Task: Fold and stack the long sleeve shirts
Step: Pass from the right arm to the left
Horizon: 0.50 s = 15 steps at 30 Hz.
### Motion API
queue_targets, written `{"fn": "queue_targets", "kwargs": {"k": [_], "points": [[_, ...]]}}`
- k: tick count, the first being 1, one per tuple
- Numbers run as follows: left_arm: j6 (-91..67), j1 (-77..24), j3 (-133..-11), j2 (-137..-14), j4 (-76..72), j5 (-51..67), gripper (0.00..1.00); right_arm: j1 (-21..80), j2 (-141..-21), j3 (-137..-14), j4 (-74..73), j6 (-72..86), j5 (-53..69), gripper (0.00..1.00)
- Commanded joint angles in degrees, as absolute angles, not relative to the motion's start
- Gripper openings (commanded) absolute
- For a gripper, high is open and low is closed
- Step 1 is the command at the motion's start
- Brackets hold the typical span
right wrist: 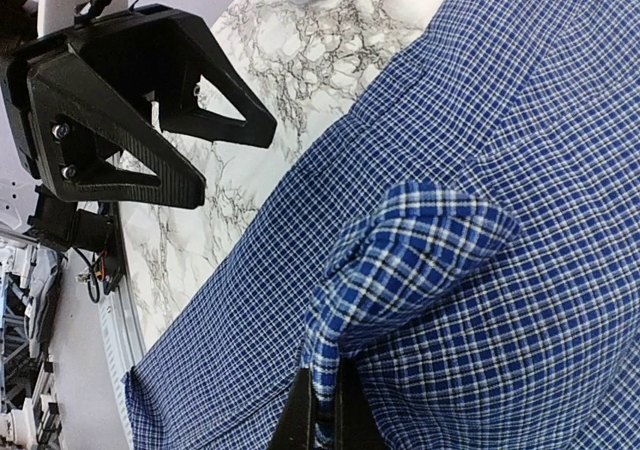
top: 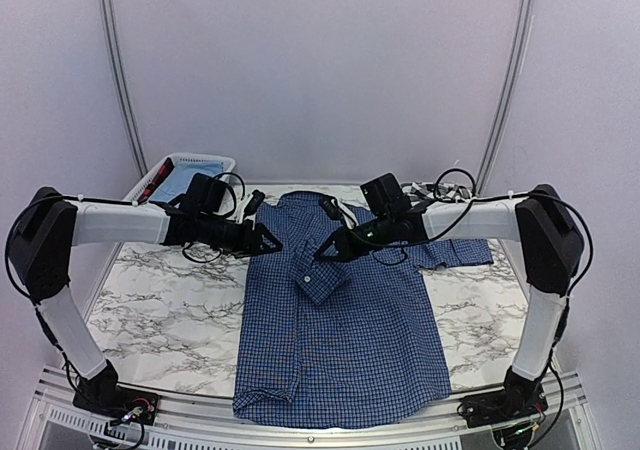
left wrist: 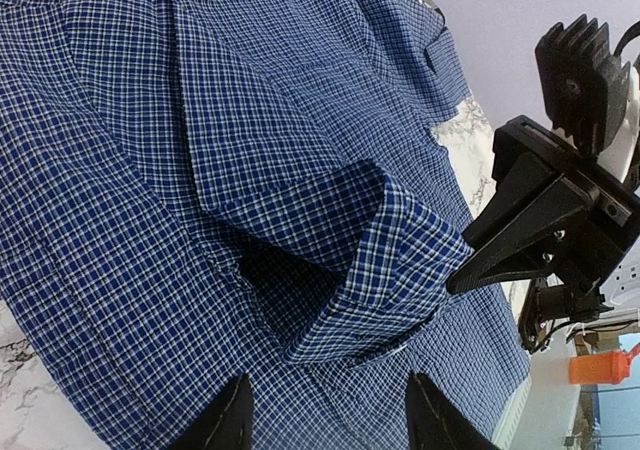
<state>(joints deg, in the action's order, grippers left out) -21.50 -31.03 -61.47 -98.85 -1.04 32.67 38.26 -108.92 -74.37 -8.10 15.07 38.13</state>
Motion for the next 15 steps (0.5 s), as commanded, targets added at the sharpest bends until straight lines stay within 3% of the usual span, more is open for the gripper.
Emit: {"fn": "queue_targets", "kwargs": {"k": [1, 8, 15], "points": [[-19.5, -31.2, -61.8, -98.4, -3.5, 35.4, 0.54, 38.7, -109.3, -76.4, -6.7, 13.9, 40.8, 0.0], [-18.2, -32.2, -63.4, -101.2, -3.1, 35.7, 0.63, 38.7, -109.5, -76.6, -7.2, 14.0, 41.7, 0.0], [-18.5, -34.6, -63.9, -102.2, -3.4, 36.0, 0.65, 38.6, -109.8, -77.3, -7.8, 13.8, 41.1, 0.0]]}}
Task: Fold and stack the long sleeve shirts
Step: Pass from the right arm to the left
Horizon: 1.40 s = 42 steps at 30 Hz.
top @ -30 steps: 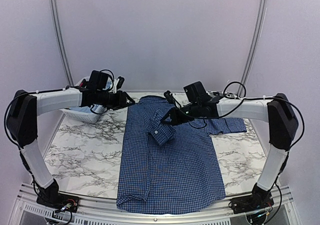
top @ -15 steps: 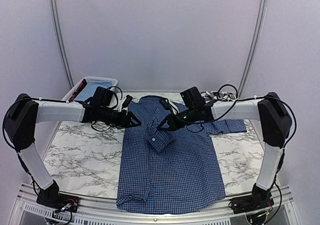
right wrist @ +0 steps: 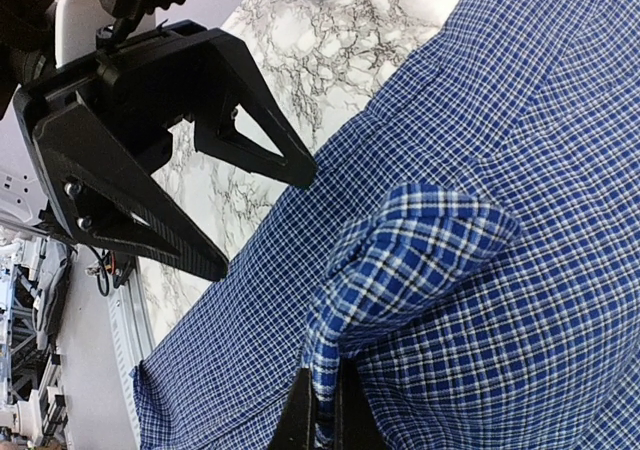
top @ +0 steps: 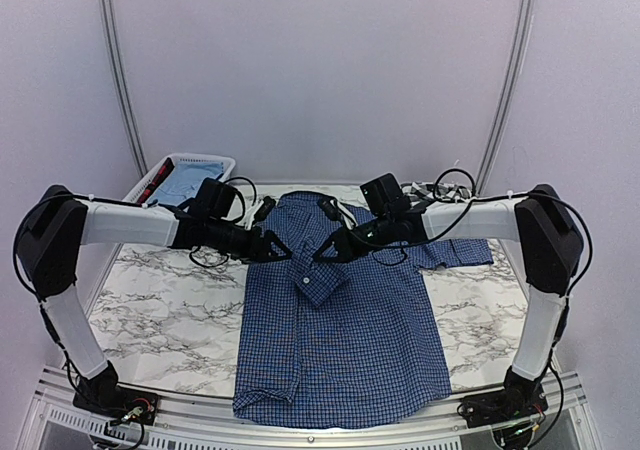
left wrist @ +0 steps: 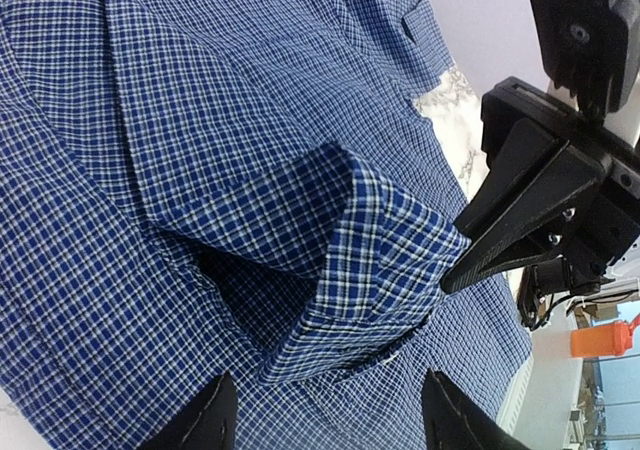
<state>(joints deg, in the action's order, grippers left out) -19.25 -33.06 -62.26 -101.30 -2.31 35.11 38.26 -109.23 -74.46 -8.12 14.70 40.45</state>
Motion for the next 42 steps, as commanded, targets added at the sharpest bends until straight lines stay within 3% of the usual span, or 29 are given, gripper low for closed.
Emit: {"fn": "queue_targets", "kwargs": {"k": [1, 14, 20, 22, 24, 26, 32, 35, 42], "points": [[-18.7, -34.9, -63.7, -102.1, -3.5, 35.8, 0.64, 38.6, -109.8, -77.3, -7.8, 13.9, 41.0, 0.0], [-21.4, -35.2, -59.0, -98.3, -8.1, 35.4, 0.37, 38.7, -109.5, -76.9, -8.3, 14.0, 40.4, 0.0], [-22.0, -35.2, -58.5, -98.2, -8.9, 36.3, 0.31, 38.7, -109.3, -76.9, -8.5, 13.9, 40.4, 0.0], [-21.7, -35.3, -58.0, -98.3, -9.0, 36.5, 0.36, 38.7, -109.5, -77.1, -8.5, 13.9, 40.6, 0.0], [-20.2, -35.3, -57.6, -98.6, -8.5, 35.3, 0.5, 38.6, -109.5, -77.3, -8.6, 13.9, 41.1, 0.0], [-18.4, -35.2, -57.8, -99.8, -7.9, 35.5, 0.57, 38.6, -109.2, -77.4, -8.9, 13.6, 41.7, 0.0], [-16.6, -35.1, -59.3, -104.6, -9.6, 38.4, 0.62, 38.6, -108.5, -77.6, -10.5, 12.9, 43.7, 0.0], [-16.0, -34.9, -59.4, -105.5, -10.4, 38.4, 0.7, 38.3, -108.2, -77.9, -11.6, 12.2, 43.8, 0.0], [-15.6, -34.7, -62.5, -108.4, -10.4, 40.5, 0.71, 38.2, -107.8, -77.9, -11.3, 12.6, 44.8, 0.0]]}}
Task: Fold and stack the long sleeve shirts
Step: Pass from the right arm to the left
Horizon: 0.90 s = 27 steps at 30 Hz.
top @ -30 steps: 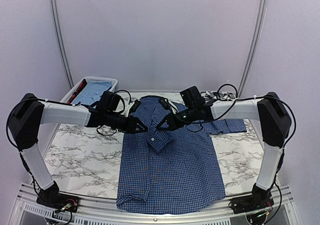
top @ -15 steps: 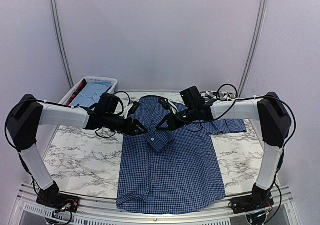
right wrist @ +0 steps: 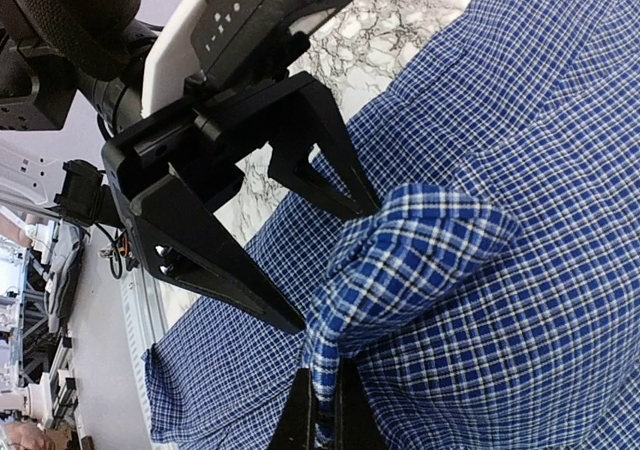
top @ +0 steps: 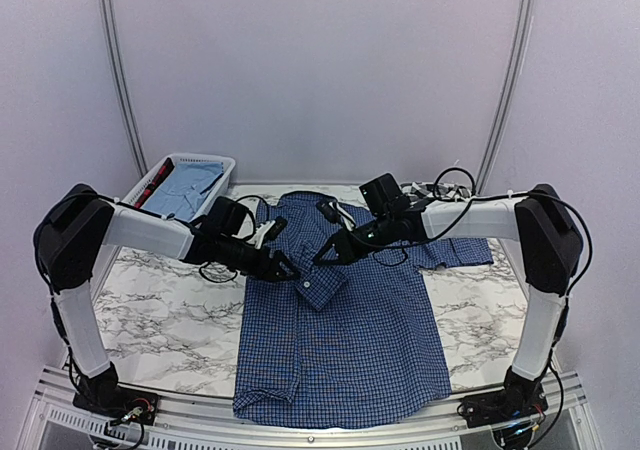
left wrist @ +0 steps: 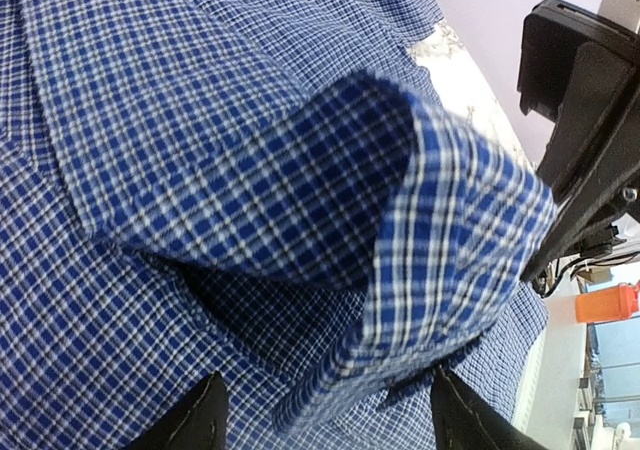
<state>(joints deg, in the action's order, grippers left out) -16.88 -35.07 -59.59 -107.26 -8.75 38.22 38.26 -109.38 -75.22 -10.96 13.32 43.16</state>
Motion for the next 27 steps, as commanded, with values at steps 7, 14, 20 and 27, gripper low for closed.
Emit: {"fn": "queue_targets", "kwargs": {"k": [7, 14, 20, 27], "points": [[-16.8, -35.7, -62.1, -108.1, -10.8, 41.8, 0.54, 38.0, -108.0, -78.5, -11.6, 12.7, 44.5, 0.0], [-20.4, -36.5, -57.2, -103.9, -11.4, 40.7, 0.17, 38.0, -107.7, -77.7, -11.0, 13.1, 43.7, 0.0], [-30.6, -38.6, -55.5, -100.4, -10.6, 37.9, 0.0, 39.1, -107.3, -77.5, -12.1, 12.5, 37.3, 0.24], [-45.3, -41.0, -48.8, -91.4, -9.4, 36.5, 0.0, 40.2, -105.6, -77.5, -12.8, 12.9, 27.9, 0.49]]}}
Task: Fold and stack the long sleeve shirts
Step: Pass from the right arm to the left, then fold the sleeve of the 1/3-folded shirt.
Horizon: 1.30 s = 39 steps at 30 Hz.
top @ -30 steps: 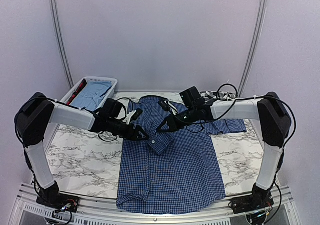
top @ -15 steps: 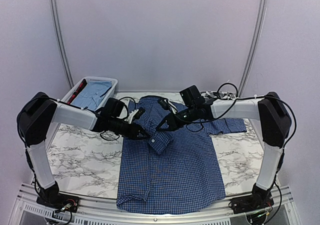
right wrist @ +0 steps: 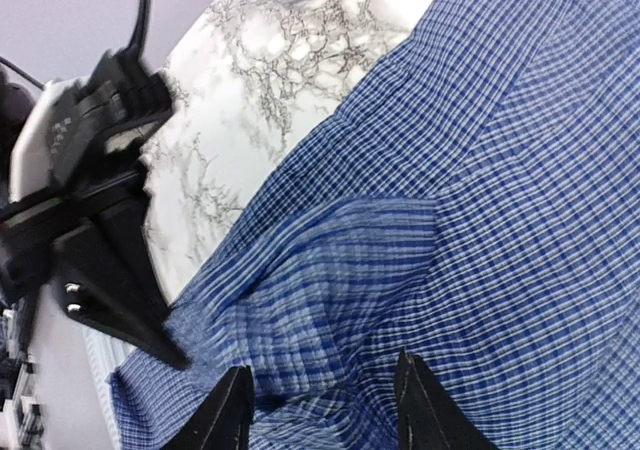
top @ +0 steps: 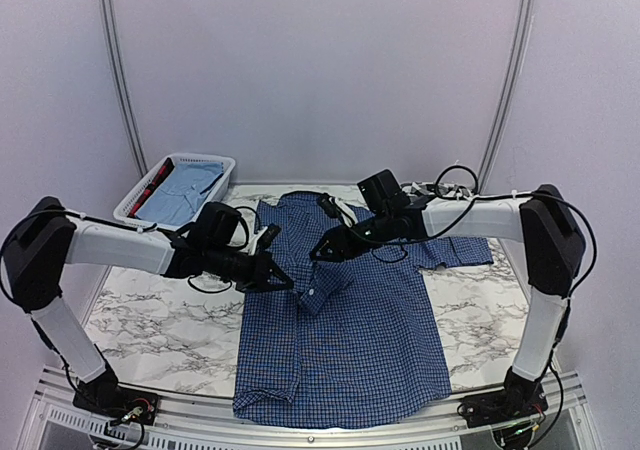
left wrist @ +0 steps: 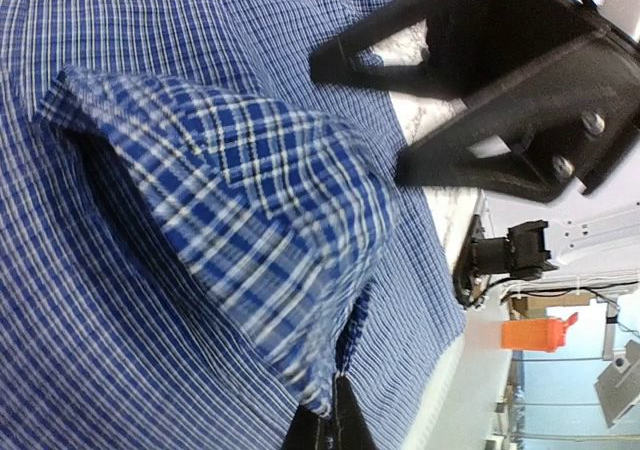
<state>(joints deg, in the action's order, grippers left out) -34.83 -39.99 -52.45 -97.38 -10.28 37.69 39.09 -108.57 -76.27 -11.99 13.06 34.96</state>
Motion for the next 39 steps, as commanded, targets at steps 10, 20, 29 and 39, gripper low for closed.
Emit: {"fn": "queue_targets", "kwargs": {"k": [10, 20, 29, 39], "points": [[-66.3, -45.0, -37.1, -79.3, -8.9, 32.4, 0.0, 40.7, -106.9, -79.3, -13.8, 15.4, 12.7, 0.63], [-88.8, -45.4, -31.2, -66.0, -11.1, 26.6, 0.0, 43.1, -109.2, -81.2, -14.1, 15.4, 10.7, 0.64], [-95.9, -51.8, -31.6, -64.1, -11.0, 18.2, 0.0, 47.1, -106.0, -77.4, -14.5, 16.9, 6.5, 0.65], [-109.0, -68.4, -29.4, -65.9, -14.4, 1.1, 0.0, 56.2, -94.0, -66.4, -17.0, 23.5, 1.2, 0.64]]}}
